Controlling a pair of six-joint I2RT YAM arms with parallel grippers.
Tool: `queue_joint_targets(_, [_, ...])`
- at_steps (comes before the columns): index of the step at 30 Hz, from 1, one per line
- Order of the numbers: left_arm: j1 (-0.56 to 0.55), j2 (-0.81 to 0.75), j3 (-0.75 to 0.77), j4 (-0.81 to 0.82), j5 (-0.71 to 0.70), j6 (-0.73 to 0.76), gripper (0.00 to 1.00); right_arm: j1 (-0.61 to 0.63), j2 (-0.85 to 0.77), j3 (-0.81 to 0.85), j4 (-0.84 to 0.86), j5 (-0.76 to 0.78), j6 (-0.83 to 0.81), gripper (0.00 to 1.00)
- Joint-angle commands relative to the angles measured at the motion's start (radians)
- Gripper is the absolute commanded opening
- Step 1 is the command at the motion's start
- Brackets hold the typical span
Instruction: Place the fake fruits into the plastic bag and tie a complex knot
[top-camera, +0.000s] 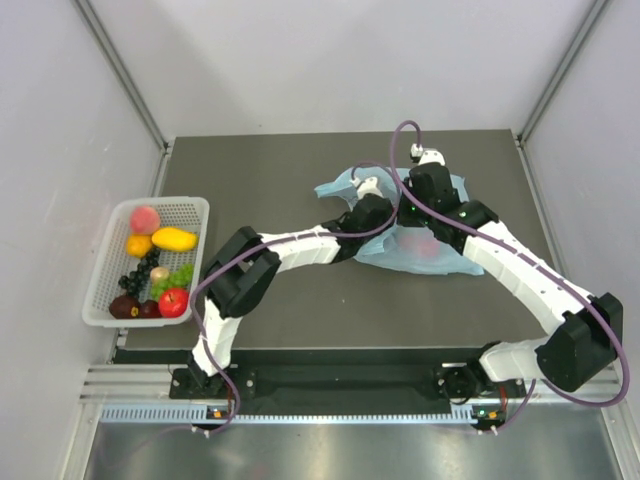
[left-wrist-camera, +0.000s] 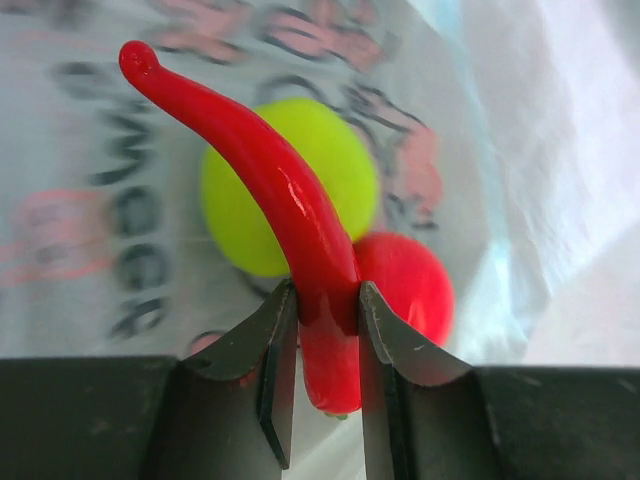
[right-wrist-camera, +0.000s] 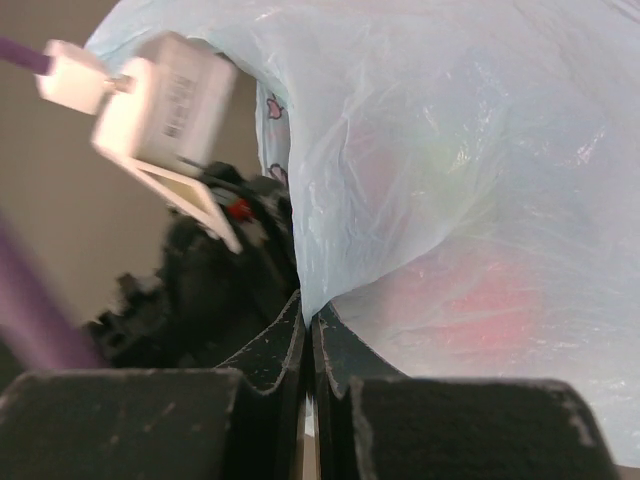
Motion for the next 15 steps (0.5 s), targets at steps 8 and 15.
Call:
queue_joint_targets(8, [-0.019,0.037,0.119,0.004,0.075,0.057,0.79,-0.016,-0.038,0.026,0.021,0.039,-0.006,0.0])
queue_joint_targets(15, [-0.008,-0.021,0.11,-0.1,0.049,0.097,0.82,-0.021,-0.043,0.023,0.021,0.048,-0.001,0.0])
